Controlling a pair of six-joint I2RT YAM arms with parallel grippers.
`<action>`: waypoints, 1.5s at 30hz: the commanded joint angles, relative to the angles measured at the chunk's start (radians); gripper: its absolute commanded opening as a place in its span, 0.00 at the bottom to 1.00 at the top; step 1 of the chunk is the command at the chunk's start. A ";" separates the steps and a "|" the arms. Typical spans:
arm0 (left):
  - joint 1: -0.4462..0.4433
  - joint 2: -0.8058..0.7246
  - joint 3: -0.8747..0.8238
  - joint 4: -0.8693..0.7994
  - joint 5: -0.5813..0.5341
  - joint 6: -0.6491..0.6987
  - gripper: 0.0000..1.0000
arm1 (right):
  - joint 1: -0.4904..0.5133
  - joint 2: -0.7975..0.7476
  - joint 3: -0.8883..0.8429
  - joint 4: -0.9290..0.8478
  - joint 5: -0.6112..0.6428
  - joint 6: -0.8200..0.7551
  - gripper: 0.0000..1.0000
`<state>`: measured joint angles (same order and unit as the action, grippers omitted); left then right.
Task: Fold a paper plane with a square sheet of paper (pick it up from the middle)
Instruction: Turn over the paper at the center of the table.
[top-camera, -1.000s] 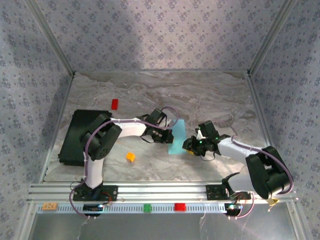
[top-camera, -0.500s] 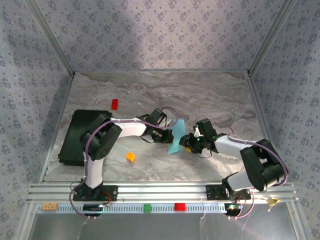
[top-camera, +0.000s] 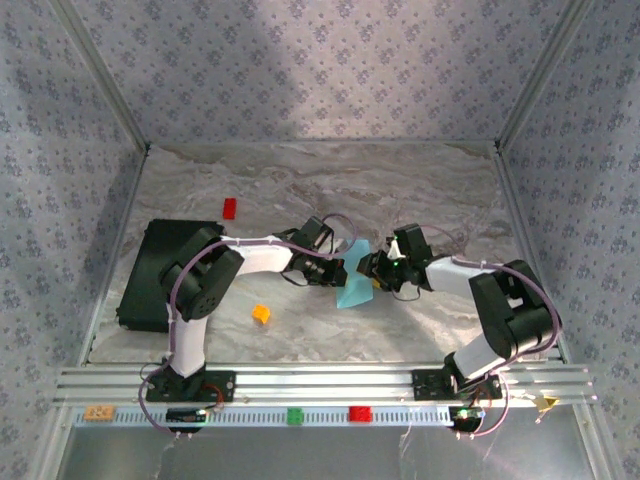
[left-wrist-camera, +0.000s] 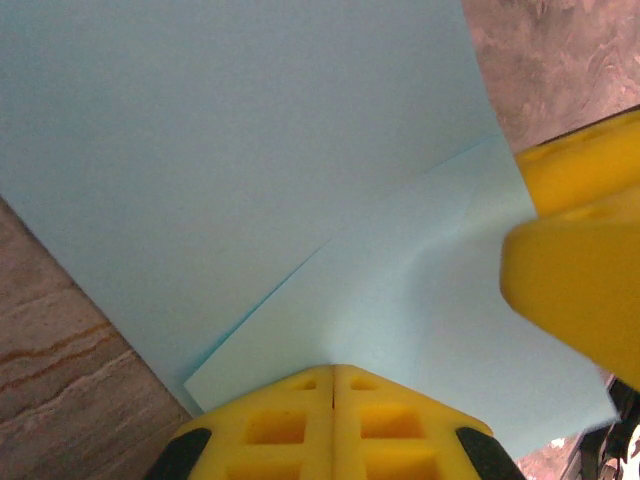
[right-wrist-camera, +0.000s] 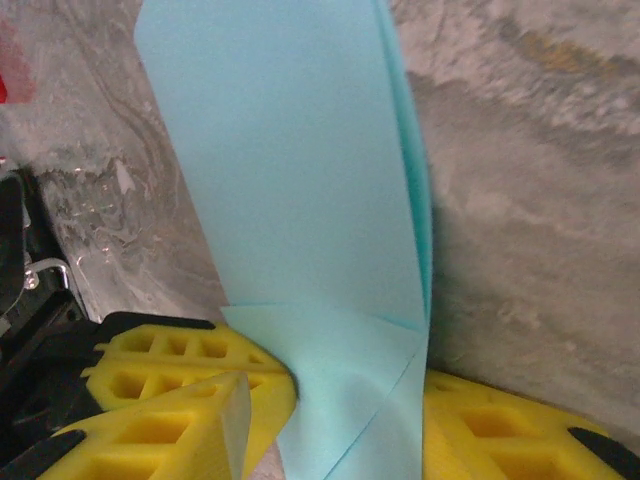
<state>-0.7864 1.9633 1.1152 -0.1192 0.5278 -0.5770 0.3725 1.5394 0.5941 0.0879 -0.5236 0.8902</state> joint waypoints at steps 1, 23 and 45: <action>-0.005 0.009 -0.016 -0.089 -0.028 0.006 0.00 | -0.013 0.026 0.007 0.022 -0.022 -0.011 0.43; -0.005 -0.022 -0.017 -0.071 -0.030 -0.003 0.02 | -0.059 0.062 -0.080 0.164 -0.055 0.017 0.11; -0.002 -0.279 -0.051 -0.083 -0.233 -0.006 0.24 | -0.036 -0.254 0.073 -0.339 0.193 -0.241 0.05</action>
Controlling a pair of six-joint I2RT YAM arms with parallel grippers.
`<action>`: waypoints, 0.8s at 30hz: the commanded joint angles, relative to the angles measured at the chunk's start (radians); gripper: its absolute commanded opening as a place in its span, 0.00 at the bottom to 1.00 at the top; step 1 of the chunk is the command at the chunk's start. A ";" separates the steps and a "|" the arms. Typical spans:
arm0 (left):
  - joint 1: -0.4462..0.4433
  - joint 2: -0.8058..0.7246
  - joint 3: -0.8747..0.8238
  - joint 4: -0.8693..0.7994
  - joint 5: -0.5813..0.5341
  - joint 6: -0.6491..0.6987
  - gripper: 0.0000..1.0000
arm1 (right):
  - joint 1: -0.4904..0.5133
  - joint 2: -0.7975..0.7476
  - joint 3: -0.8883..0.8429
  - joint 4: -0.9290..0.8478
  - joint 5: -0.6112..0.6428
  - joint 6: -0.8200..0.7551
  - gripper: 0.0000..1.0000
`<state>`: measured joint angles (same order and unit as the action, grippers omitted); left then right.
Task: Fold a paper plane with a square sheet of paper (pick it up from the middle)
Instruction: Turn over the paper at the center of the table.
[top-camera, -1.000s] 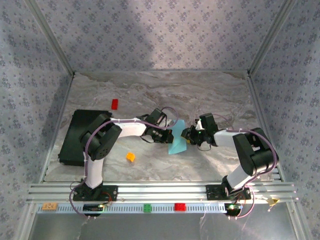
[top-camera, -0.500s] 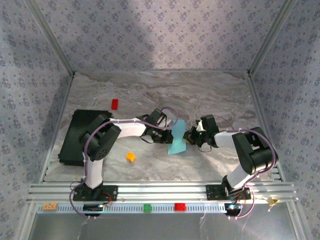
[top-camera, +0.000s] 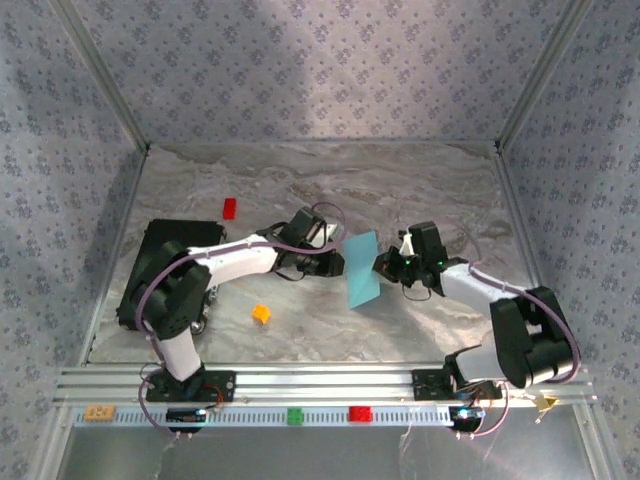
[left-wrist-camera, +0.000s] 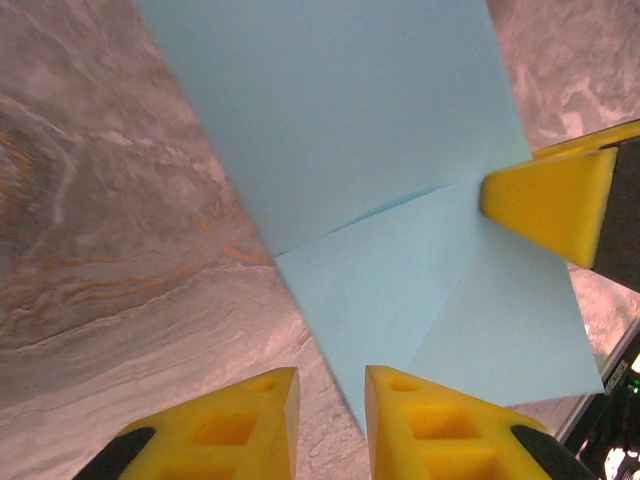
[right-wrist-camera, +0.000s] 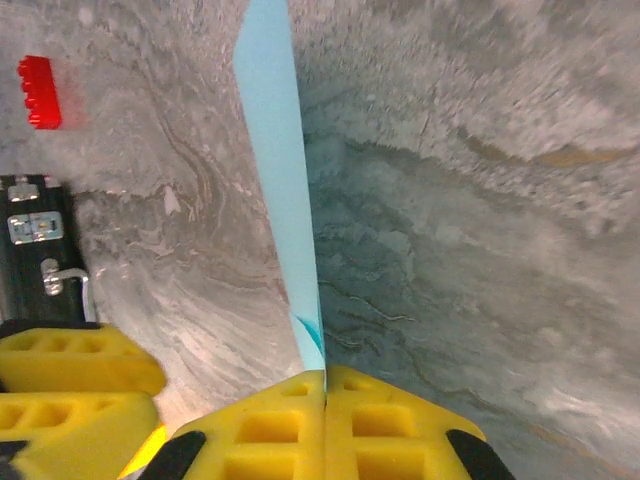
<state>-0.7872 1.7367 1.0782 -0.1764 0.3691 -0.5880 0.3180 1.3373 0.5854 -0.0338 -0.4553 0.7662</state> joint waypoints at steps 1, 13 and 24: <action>0.000 -0.064 -0.020 -0.026 -0.089 0.004 0.24 | 0.029 -0.063 0.109 -0.266 0.157 -0.129 0.05; 0.037 -0.226 -0.131 -0.003 -0.279 -0.035 0.24 | 0.216 -0.040 0.385 -0.718 0.821 -0.221 0.05; 0.129 -0.438 -0.278 -0.108 -0.580 -0.165 0.23 | 0.429 0.238 0.565 -0.895 1.185 -0.146 0.03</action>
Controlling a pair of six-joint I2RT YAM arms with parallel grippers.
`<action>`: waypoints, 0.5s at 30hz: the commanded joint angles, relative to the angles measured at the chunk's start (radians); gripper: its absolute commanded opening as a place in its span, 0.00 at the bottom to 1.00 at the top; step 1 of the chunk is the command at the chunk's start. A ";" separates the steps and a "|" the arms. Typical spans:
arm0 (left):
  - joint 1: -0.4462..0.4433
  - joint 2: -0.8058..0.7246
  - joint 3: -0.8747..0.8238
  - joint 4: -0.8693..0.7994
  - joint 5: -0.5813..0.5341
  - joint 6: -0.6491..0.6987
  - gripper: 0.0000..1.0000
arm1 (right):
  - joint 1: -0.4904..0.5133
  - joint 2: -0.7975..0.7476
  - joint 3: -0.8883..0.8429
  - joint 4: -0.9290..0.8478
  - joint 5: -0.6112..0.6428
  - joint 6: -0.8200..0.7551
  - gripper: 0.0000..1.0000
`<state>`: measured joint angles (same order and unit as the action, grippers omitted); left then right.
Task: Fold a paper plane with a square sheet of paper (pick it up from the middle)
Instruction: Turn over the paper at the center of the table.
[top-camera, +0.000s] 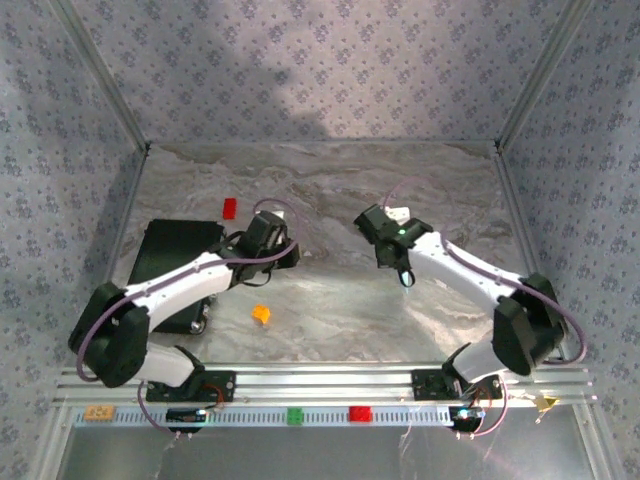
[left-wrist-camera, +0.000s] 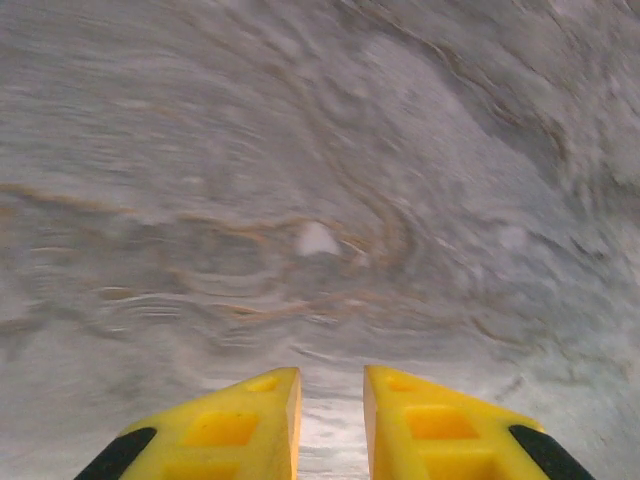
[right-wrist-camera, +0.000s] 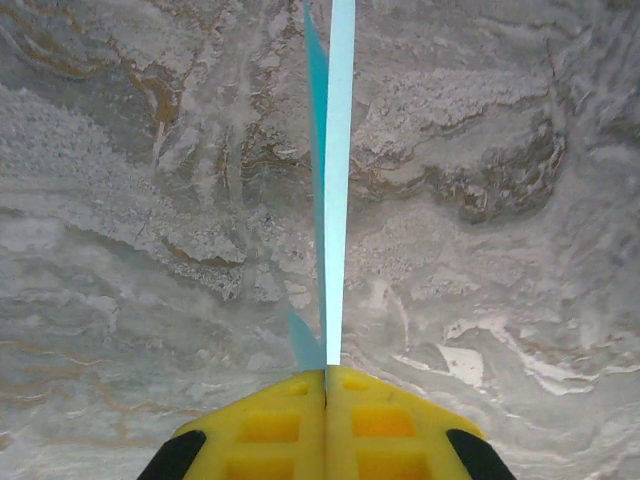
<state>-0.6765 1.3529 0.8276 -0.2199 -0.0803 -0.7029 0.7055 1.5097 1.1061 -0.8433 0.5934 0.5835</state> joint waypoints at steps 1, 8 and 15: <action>0.022 -0.072 -0.037 -0.074 -0.151 -0.058 0.23 | 0.056 0.098 0.058 -0.083 0.128 0.037 0.04; 0.049 -0.186 -0.072 -0.147 -0.258 -0.085 0.24 | 0.164 0.347 0.242 -0.074 0.009 0.030 0.05; 0.057 -0.206 -0.074 -0.157 -0.246 -0.082 0.25 | 0.165 0.390 0.280 0.106 -0.303 0.016 0.17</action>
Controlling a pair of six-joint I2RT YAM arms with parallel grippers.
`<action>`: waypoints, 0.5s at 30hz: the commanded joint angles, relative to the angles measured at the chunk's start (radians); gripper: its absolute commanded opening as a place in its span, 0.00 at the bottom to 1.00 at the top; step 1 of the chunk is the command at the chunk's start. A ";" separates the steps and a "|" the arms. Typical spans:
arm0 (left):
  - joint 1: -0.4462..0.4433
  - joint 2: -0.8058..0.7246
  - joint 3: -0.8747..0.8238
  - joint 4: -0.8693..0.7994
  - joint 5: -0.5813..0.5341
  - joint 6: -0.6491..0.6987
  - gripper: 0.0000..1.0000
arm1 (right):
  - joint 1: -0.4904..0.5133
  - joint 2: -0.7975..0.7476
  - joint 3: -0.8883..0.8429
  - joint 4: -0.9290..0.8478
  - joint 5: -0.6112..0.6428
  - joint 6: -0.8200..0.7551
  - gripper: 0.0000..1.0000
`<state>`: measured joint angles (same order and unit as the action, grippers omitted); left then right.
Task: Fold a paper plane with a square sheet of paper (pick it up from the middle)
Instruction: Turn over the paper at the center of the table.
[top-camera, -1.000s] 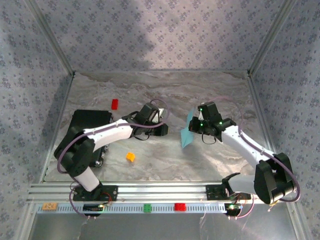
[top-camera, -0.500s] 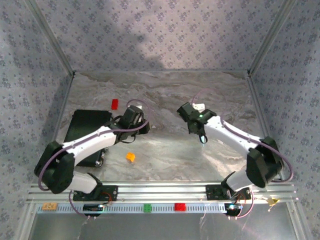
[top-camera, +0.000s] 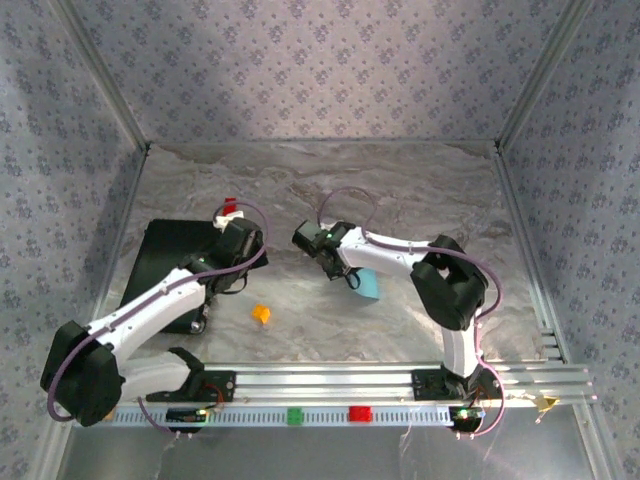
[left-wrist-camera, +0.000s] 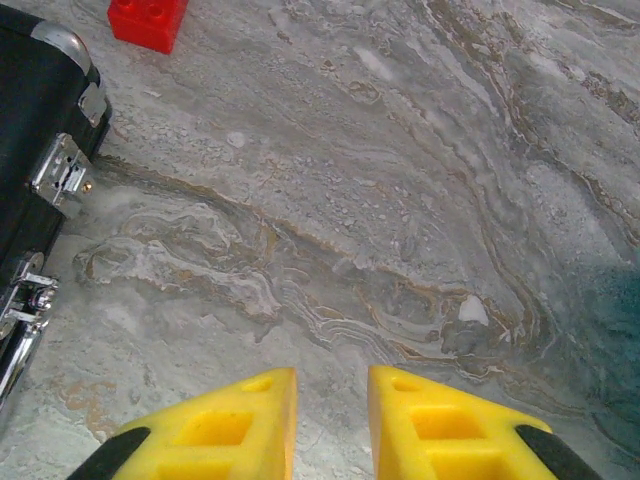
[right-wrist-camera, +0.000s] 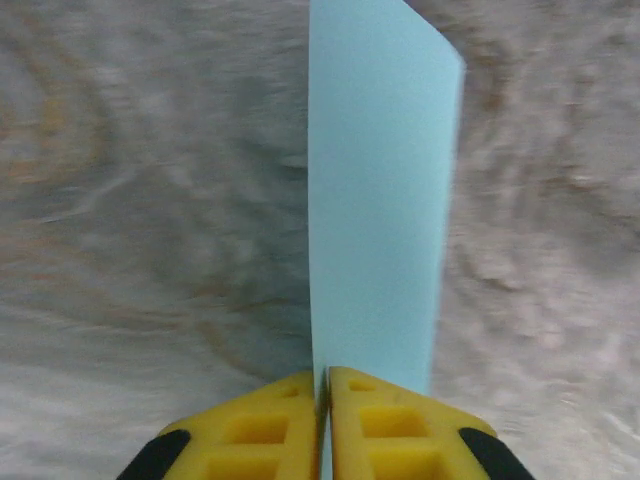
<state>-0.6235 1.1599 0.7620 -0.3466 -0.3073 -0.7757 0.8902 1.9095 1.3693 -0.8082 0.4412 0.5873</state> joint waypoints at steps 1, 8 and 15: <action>0.005 -0.011 -0.012 -0.023 -0.008 -0.007 0.25 | -0.035 -0.025 -0.001 0.116 -0.216 0.011 0.20; 0.005 0.067 0.023 0.037 0.139 0.045 0.29 | -0.180 -0.250 -0.269 0.433 -0.541 0.034 0.43; 0.002 0.255 0.087 0.163 0.447 0.053 0.25 | -0.417 -0.410 -0.630 0.747 -0.818 0.189 0.30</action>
<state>-0.6216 1.3594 0.7883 -0.2695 -0.0467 -0.7418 0.5201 1.5204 0.8387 -0.2222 -0.2043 0.6975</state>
